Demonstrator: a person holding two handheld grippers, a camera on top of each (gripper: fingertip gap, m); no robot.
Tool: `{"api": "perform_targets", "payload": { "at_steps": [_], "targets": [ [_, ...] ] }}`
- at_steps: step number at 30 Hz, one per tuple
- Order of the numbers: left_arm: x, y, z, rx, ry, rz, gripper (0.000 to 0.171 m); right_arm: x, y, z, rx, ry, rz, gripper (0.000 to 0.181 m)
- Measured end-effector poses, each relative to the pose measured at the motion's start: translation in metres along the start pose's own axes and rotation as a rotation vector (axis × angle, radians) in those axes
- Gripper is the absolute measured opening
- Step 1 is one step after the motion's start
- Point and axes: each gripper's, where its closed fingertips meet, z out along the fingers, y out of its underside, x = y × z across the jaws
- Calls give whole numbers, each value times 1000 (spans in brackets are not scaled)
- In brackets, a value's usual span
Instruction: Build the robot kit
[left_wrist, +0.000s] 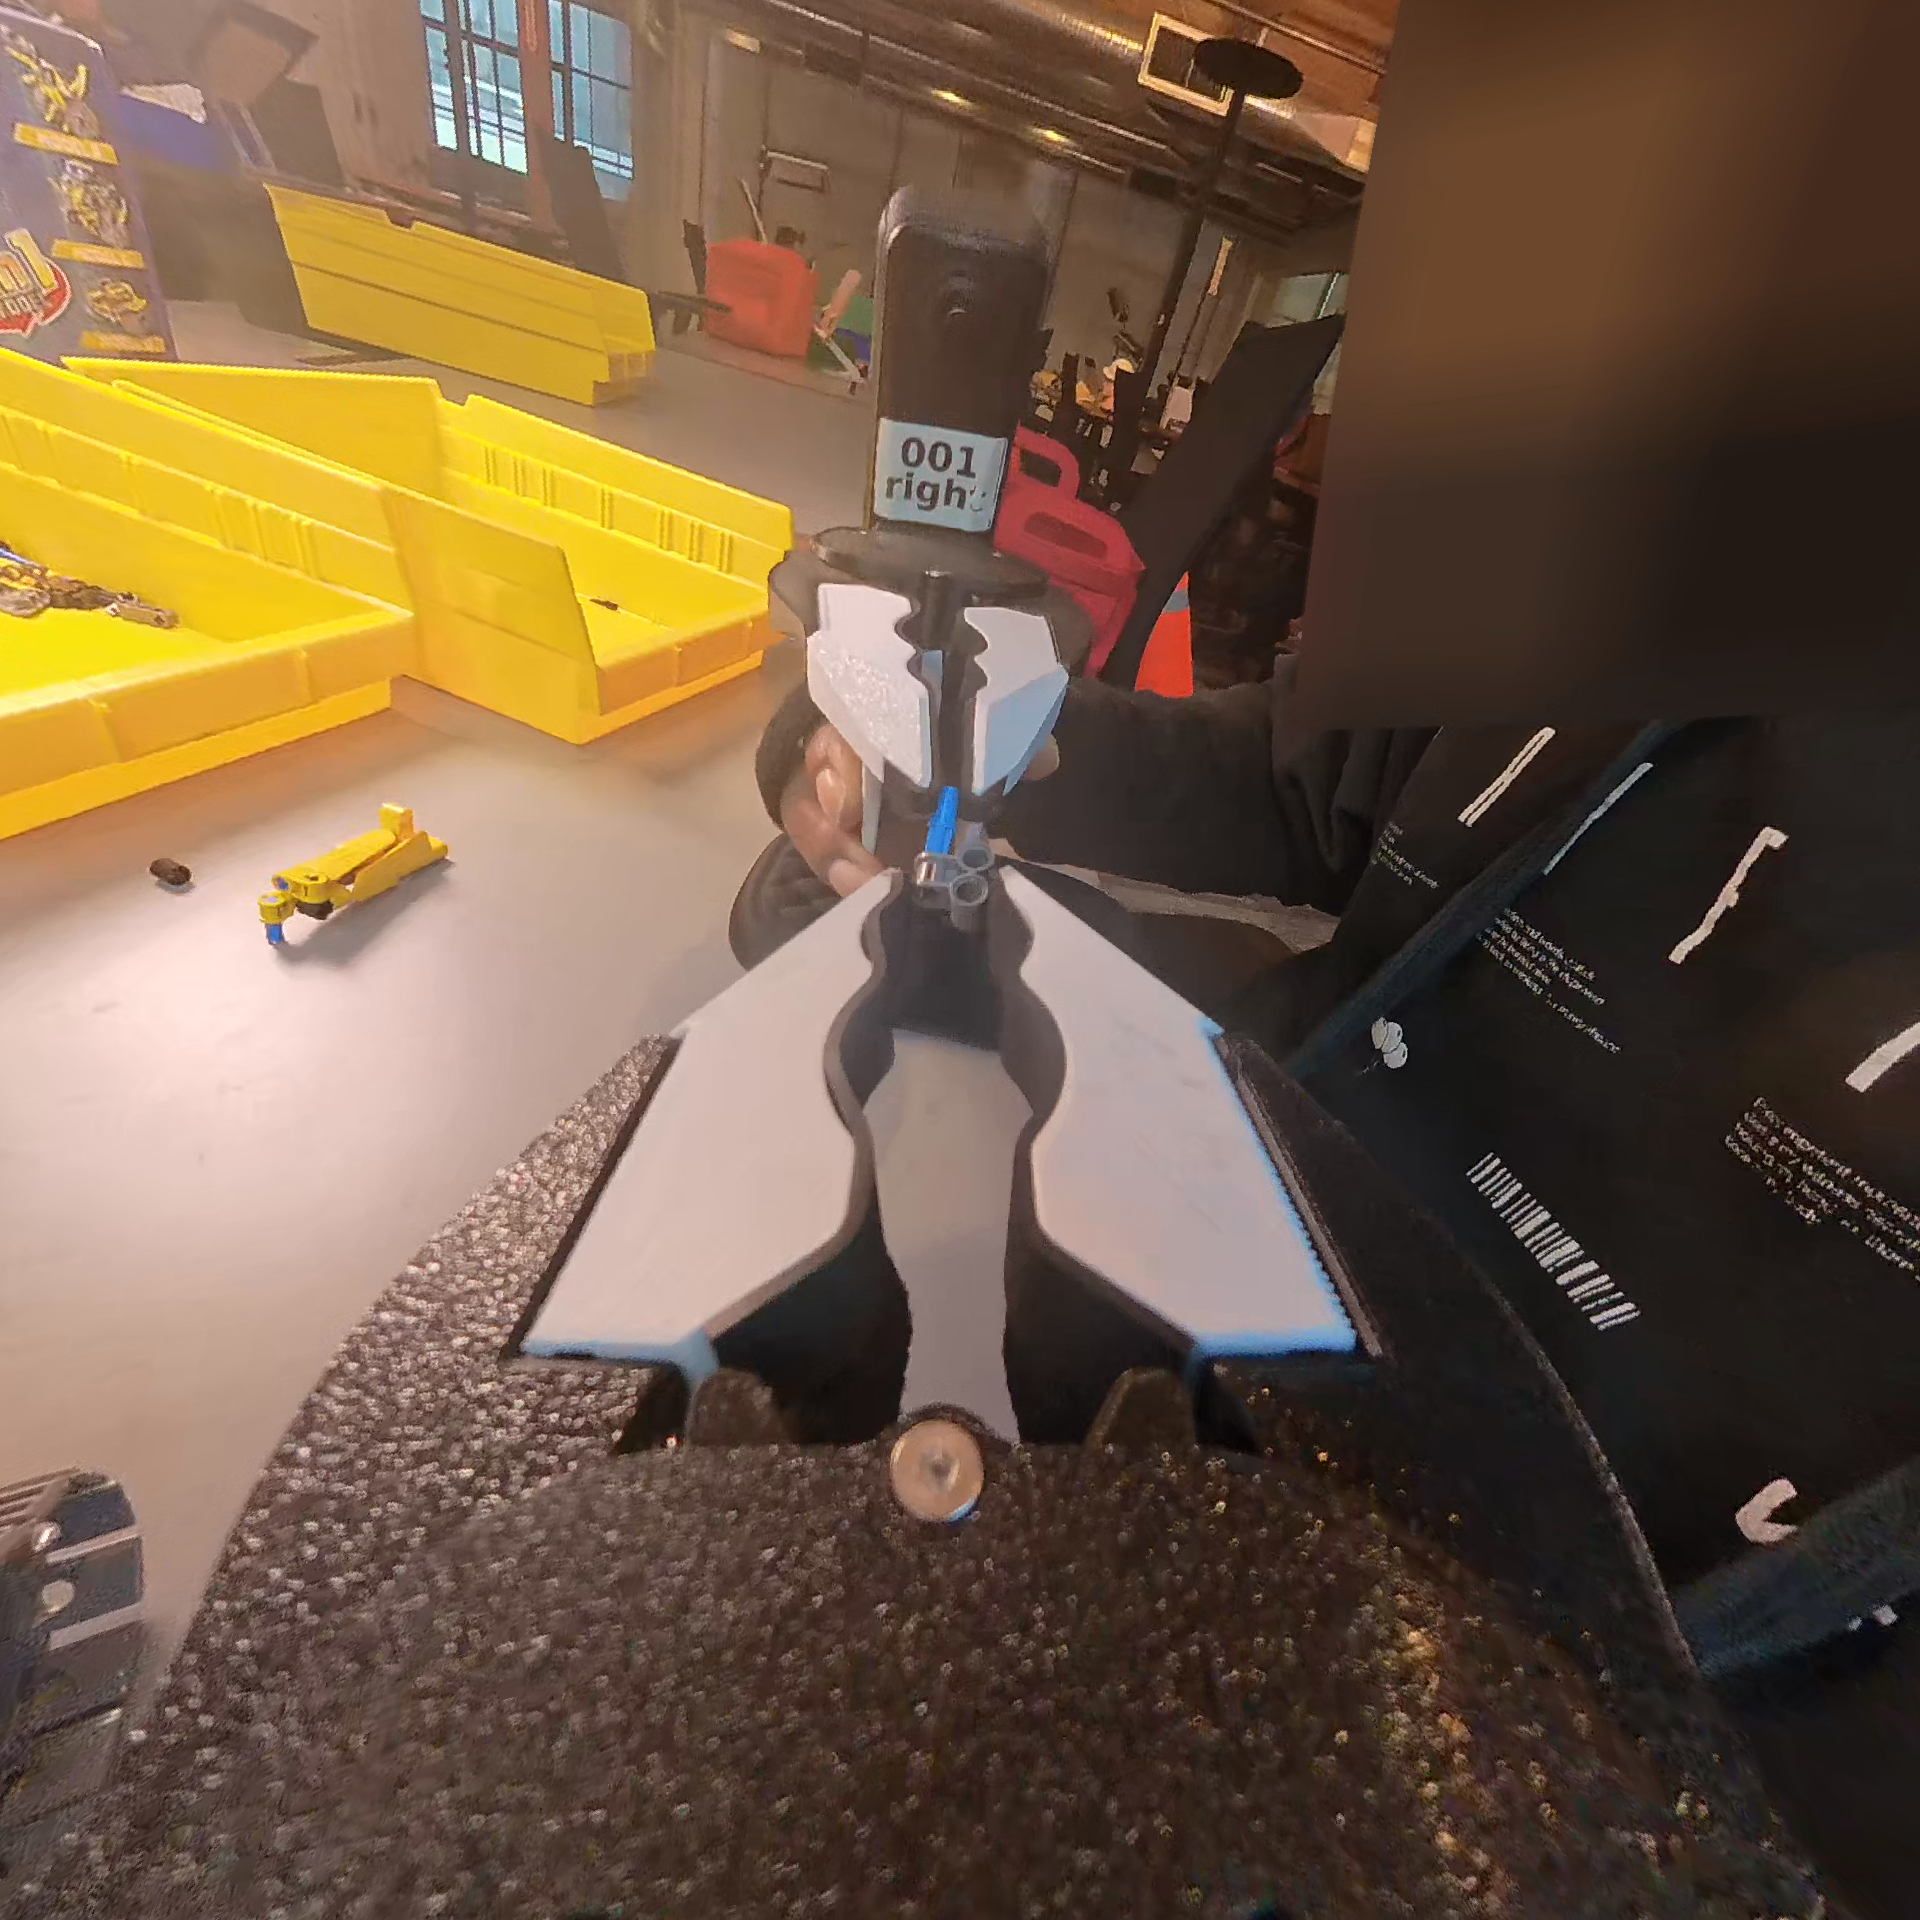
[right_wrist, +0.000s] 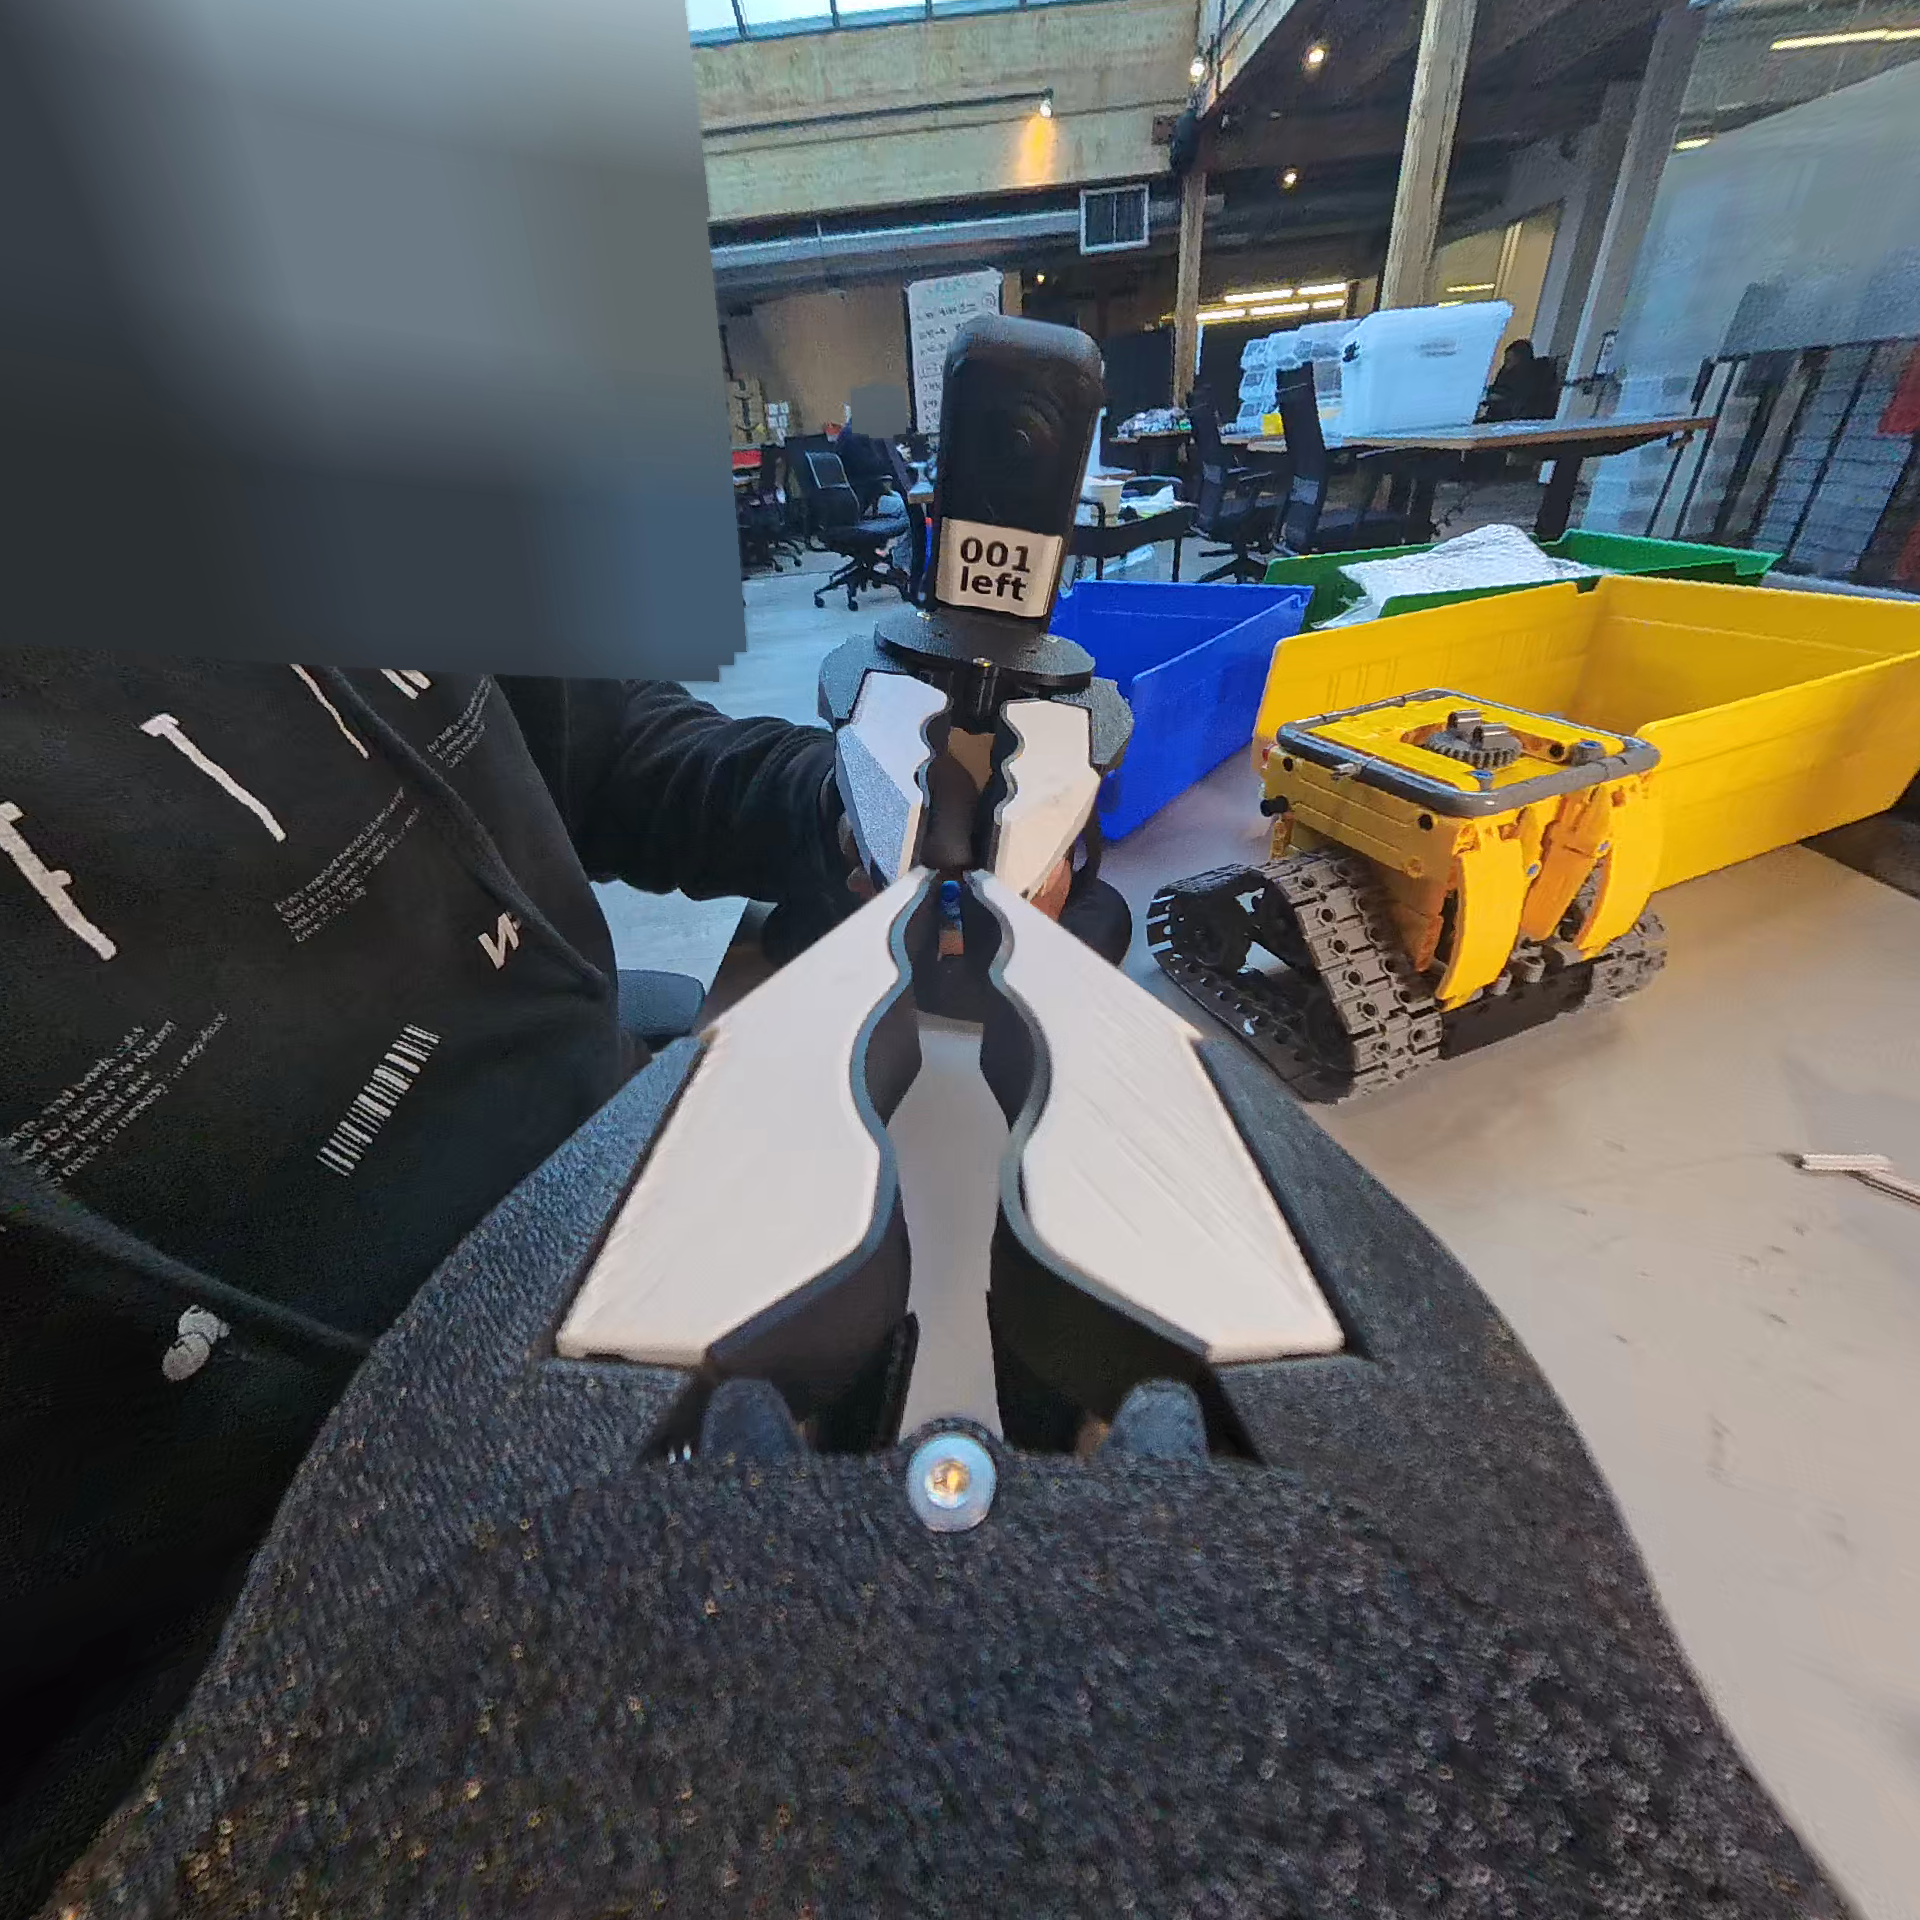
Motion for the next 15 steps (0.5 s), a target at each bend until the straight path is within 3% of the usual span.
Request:
{"api": "perform_targets", "payload": {
  "at_steps": [5,7,8,10,12,15],
  "targets": [
    [1,-13,-1,79,-2,-2,13,-1,-6,-3,68,8,20,4],
    [8,-28,-3,153,41,-13,12,-3,7,3,32,13,14,4],
    [13,-32,3,151,52,4,12,-7,9,9,64,7,11,4],
    [15,-41,10,152,22,97,13,-8,-19,3,243,-3,70,4],
    [13,-58,2,211,32,93,13,-3,-17,1,171,55,-24,3],
    [4,-58,-5,198,2,121,14,2,-14,-5,142,80,-24,4]
  ]
}}
